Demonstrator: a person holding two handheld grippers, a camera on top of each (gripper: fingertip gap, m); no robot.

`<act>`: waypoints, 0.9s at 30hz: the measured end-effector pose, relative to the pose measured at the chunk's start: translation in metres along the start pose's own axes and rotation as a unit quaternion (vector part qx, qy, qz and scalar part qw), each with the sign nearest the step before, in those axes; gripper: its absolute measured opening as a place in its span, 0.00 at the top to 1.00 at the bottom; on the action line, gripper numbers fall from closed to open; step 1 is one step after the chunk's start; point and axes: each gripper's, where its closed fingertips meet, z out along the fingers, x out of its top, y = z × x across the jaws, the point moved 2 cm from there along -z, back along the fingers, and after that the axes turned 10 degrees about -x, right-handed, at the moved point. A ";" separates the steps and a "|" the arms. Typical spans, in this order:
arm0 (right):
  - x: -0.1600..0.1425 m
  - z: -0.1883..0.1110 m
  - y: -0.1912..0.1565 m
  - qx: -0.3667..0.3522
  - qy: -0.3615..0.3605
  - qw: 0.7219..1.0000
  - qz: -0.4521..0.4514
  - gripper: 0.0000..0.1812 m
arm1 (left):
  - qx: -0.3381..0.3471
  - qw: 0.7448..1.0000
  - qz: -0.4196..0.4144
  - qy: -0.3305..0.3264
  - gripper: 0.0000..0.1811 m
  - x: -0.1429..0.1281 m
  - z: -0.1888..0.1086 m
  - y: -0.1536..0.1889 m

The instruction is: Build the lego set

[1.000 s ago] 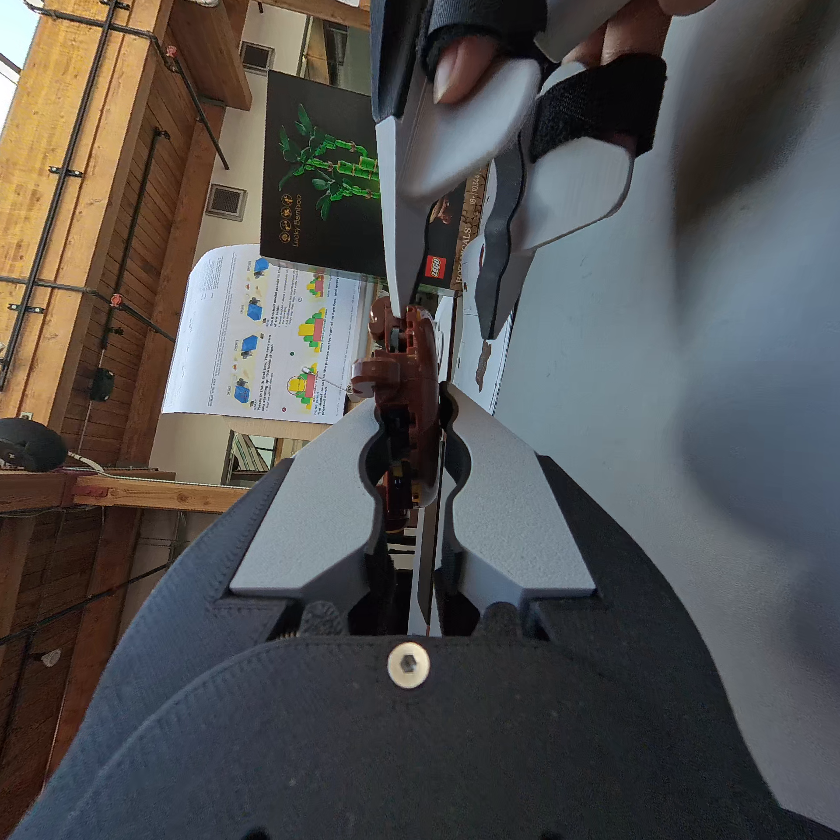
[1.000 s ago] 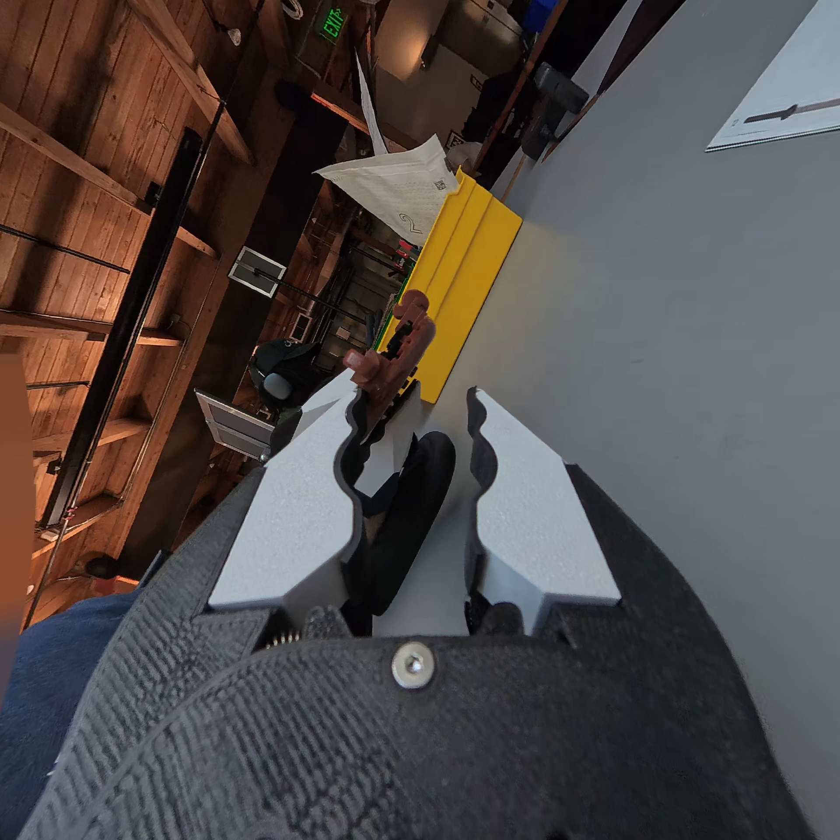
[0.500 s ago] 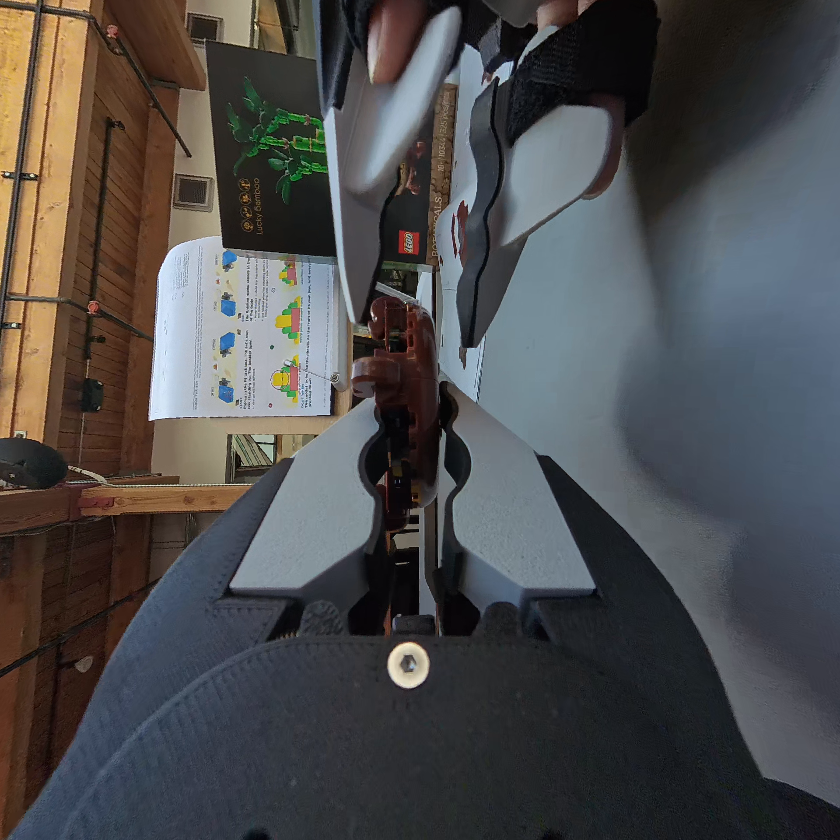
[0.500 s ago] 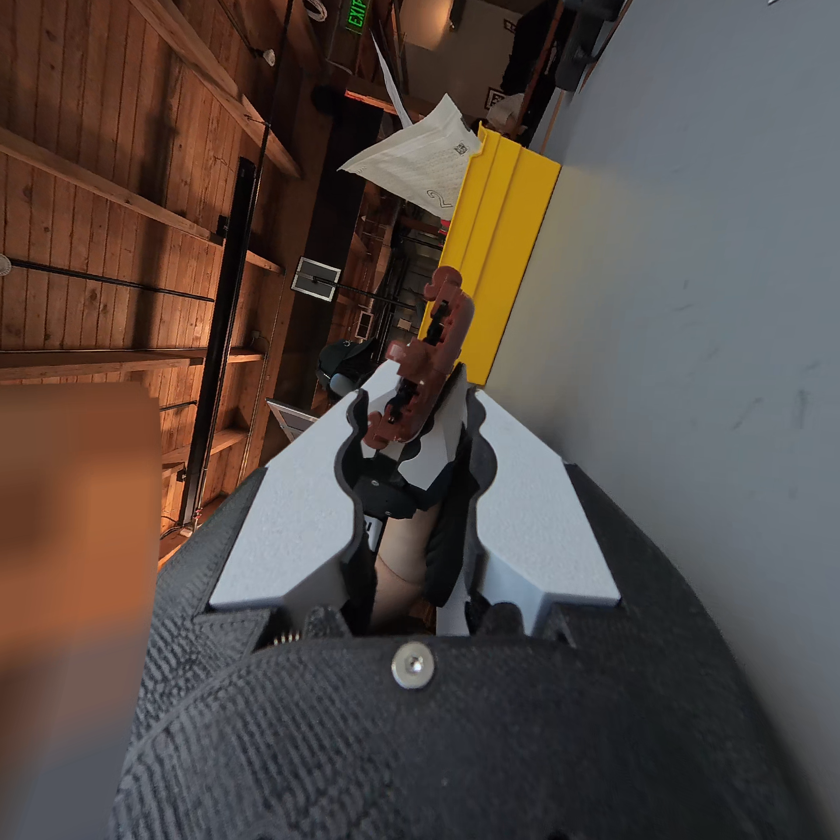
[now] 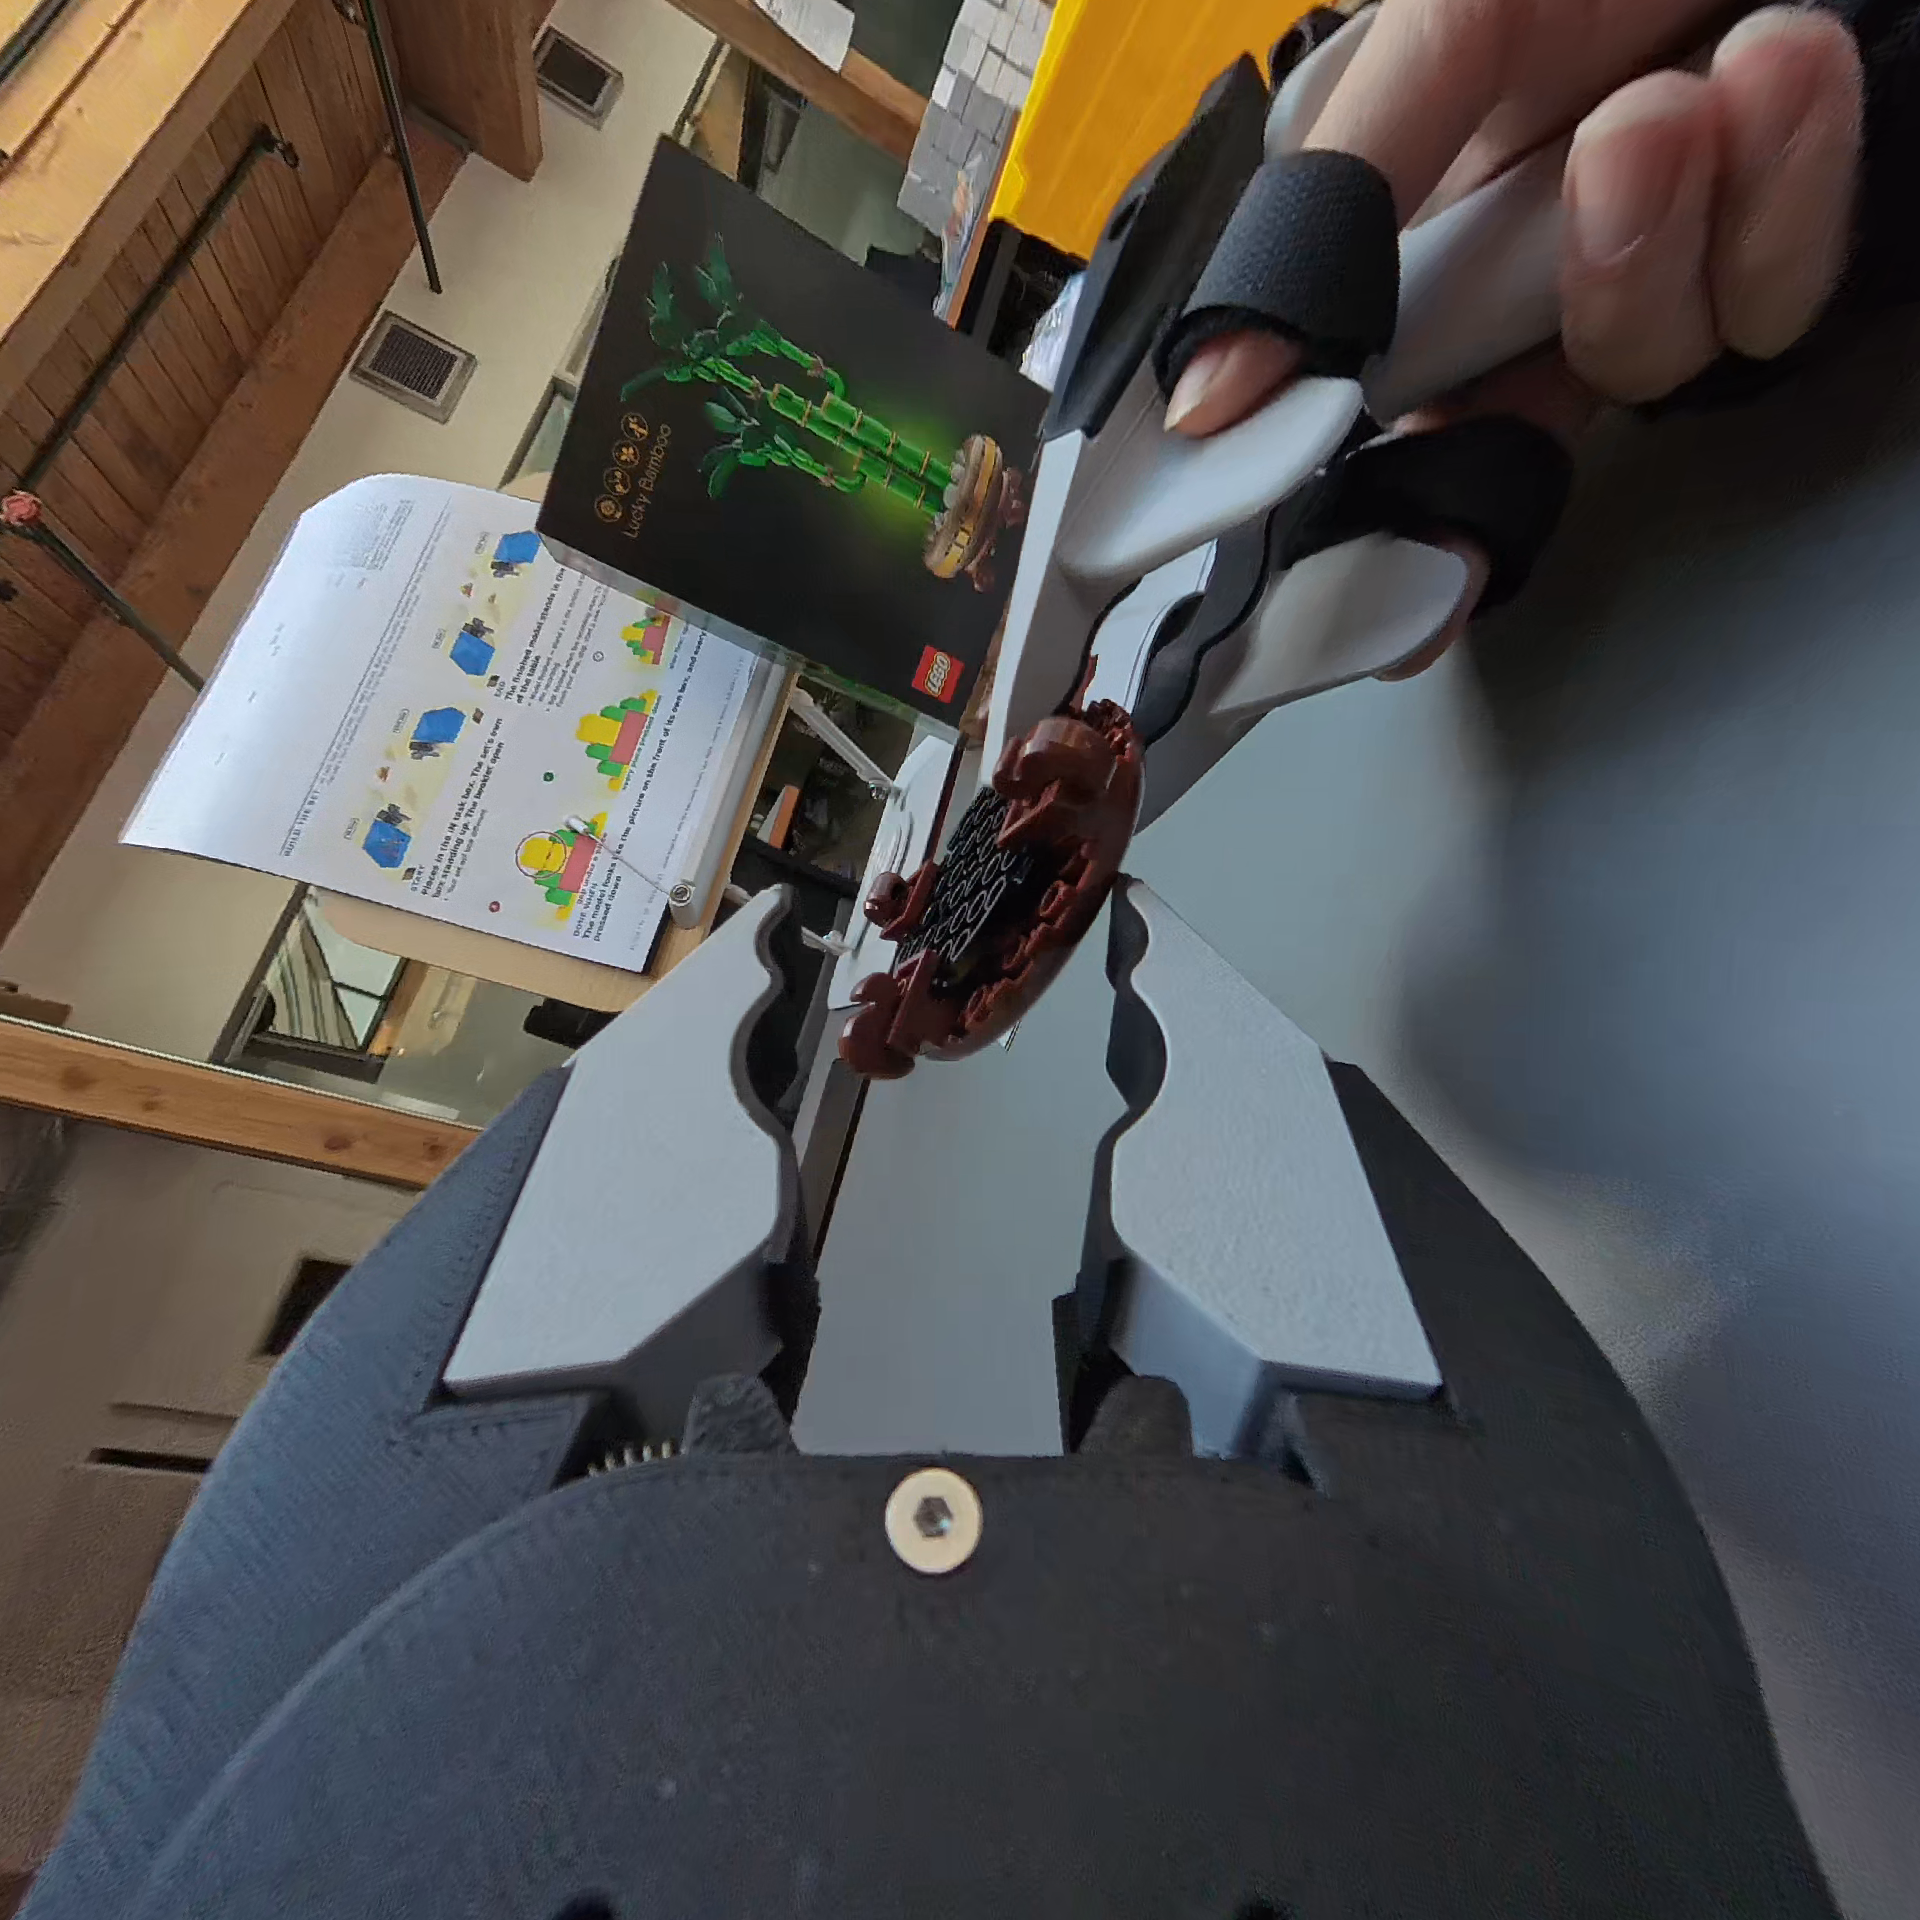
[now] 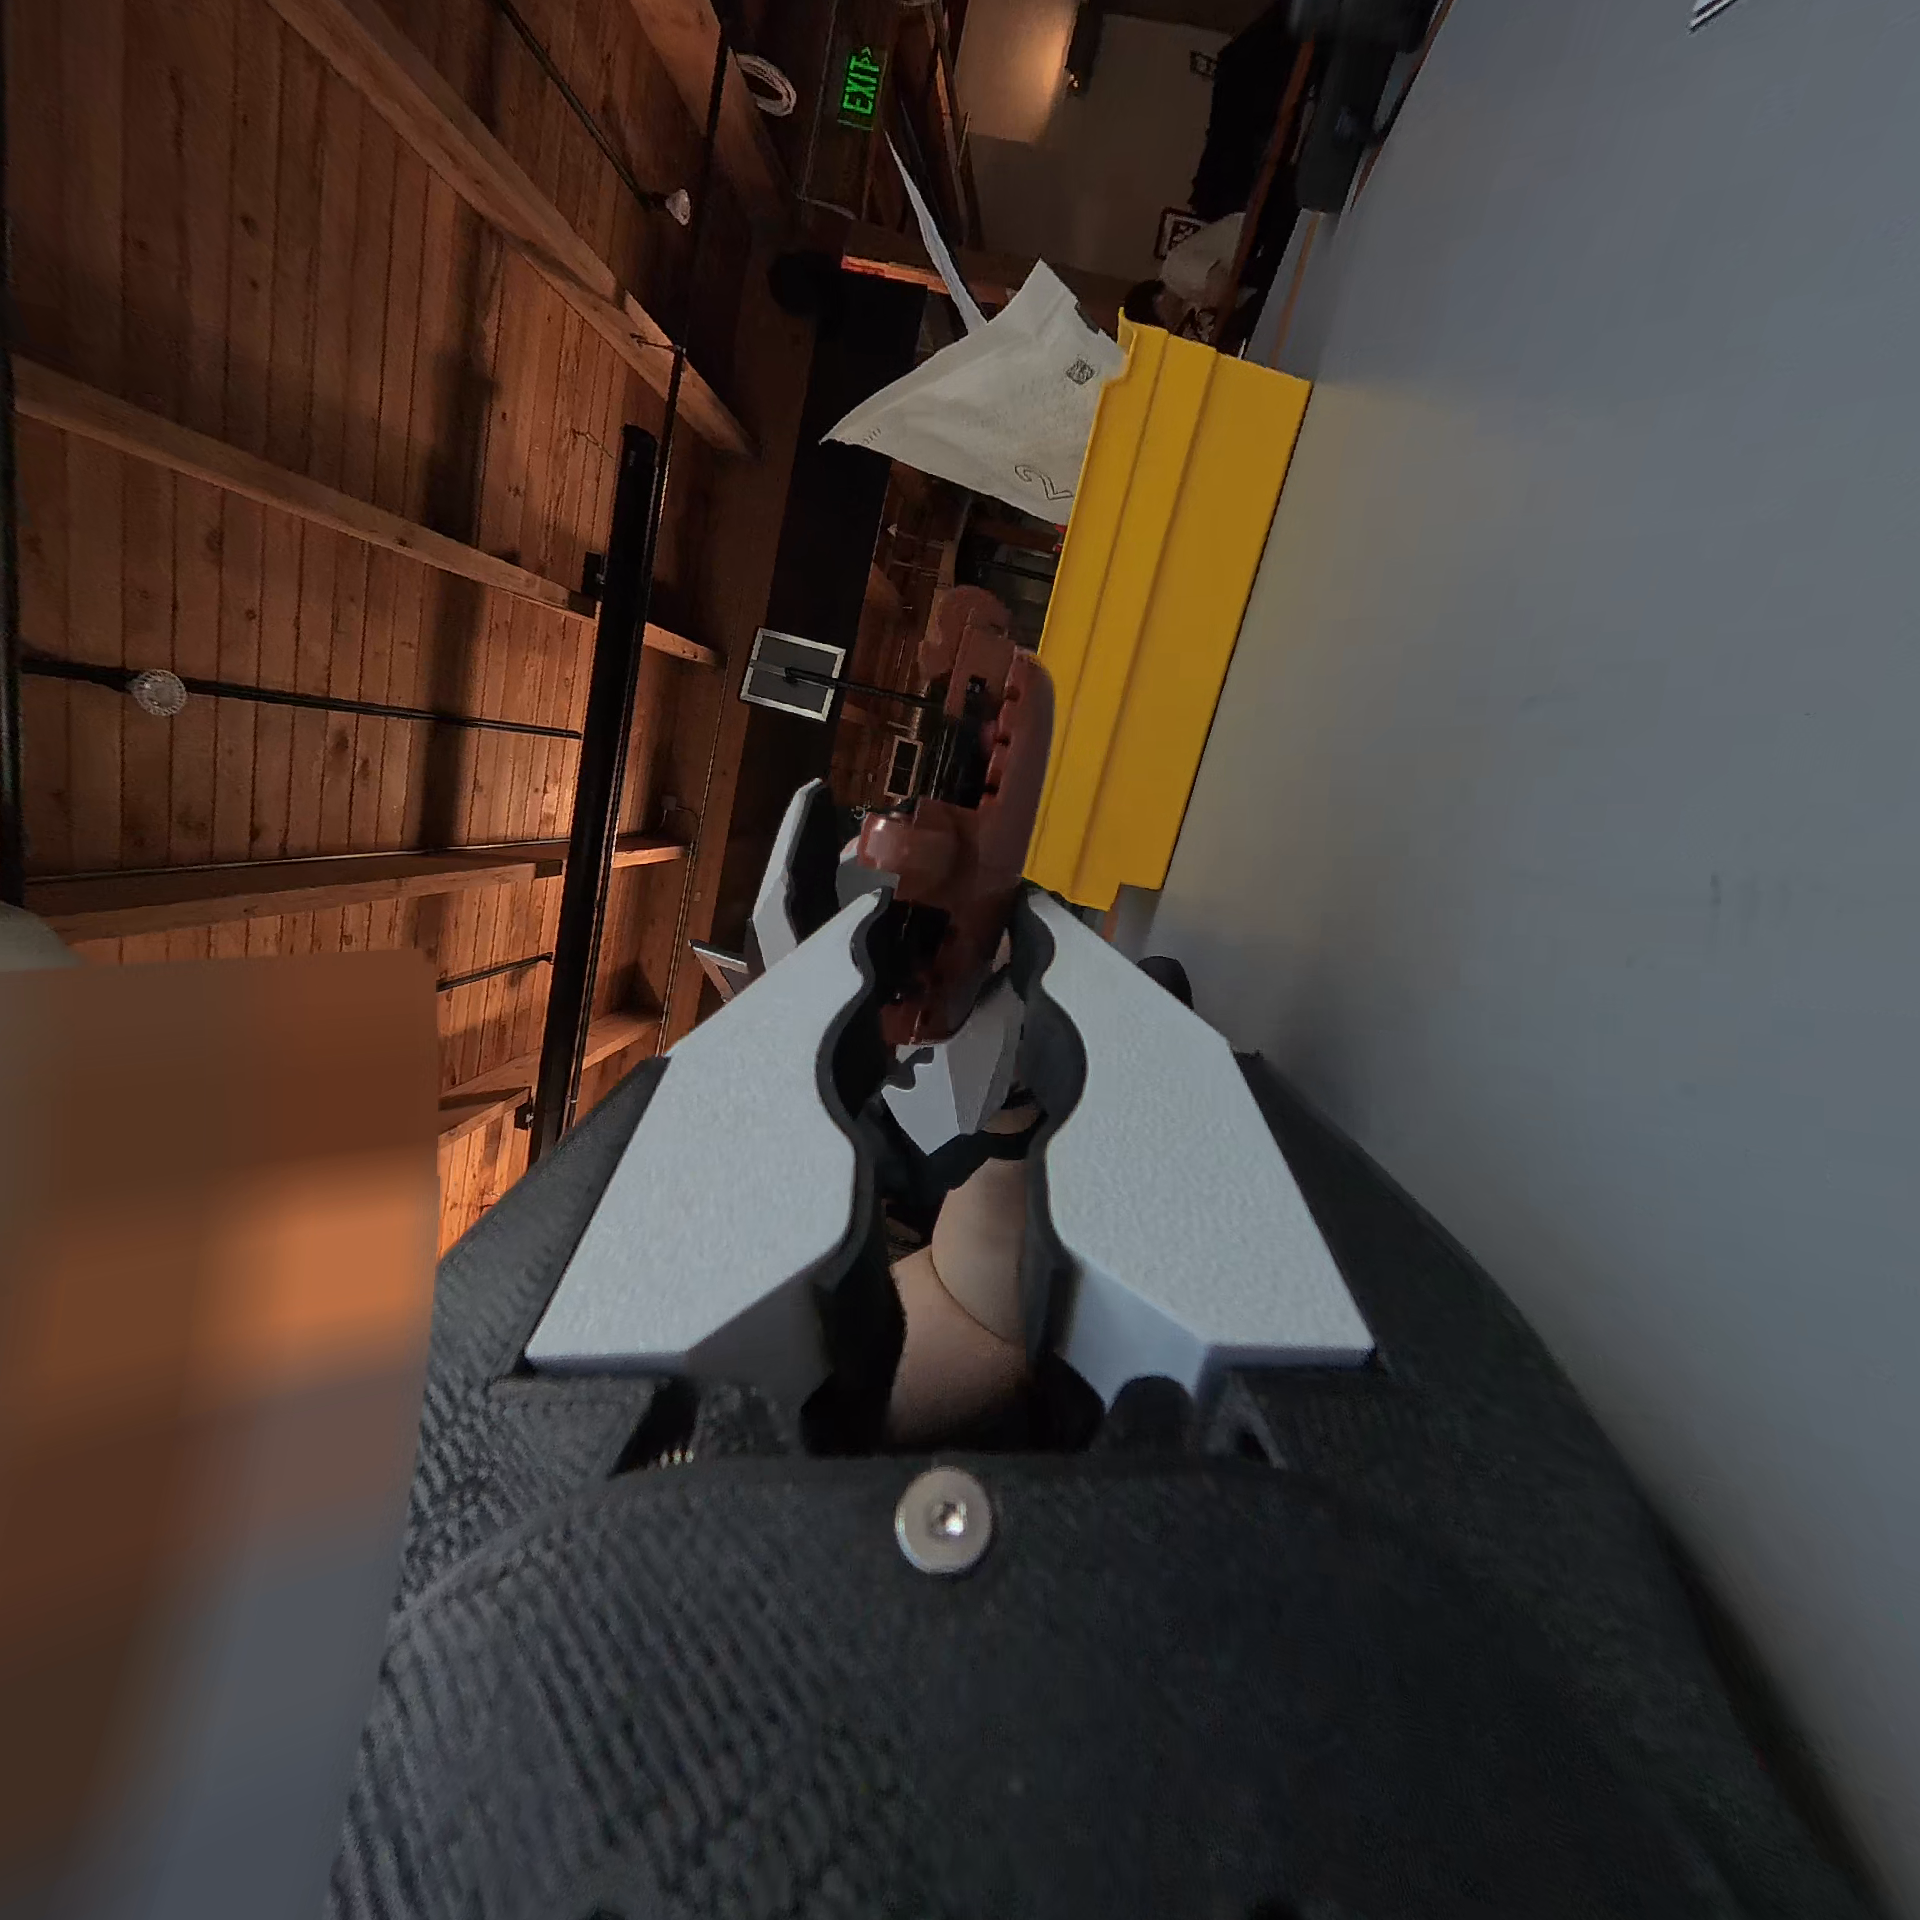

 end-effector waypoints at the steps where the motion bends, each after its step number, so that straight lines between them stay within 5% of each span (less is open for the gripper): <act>1: 0.003 -0.003 -0.001 0.008 0.005 1.000 0.009 0.89 | -0.009 0.999 -0.028 0.023 0.69 0.002 -0.003 -0.002; 7: 0.020 -0.018 -0.013 0.106 0.022 0.986 0.124 0.90 | -0.004 0.962 -0.250 0.107 0.70 -0.007 -0.016 -0.037; 14: 0.018 -0.017 -0.024 0.132 0.016 0.982 0.131 0.90 | 0.007 0.956 -0.258 0.138 0.67 0.024 -0.012 -0.032; 27: 0.016 -0.014 -0.019 0.102 0.019 0.989 0.107 0.90 | -0.013 0.959 -0.249 0.136 0.67 0.028 -0.009 -0.023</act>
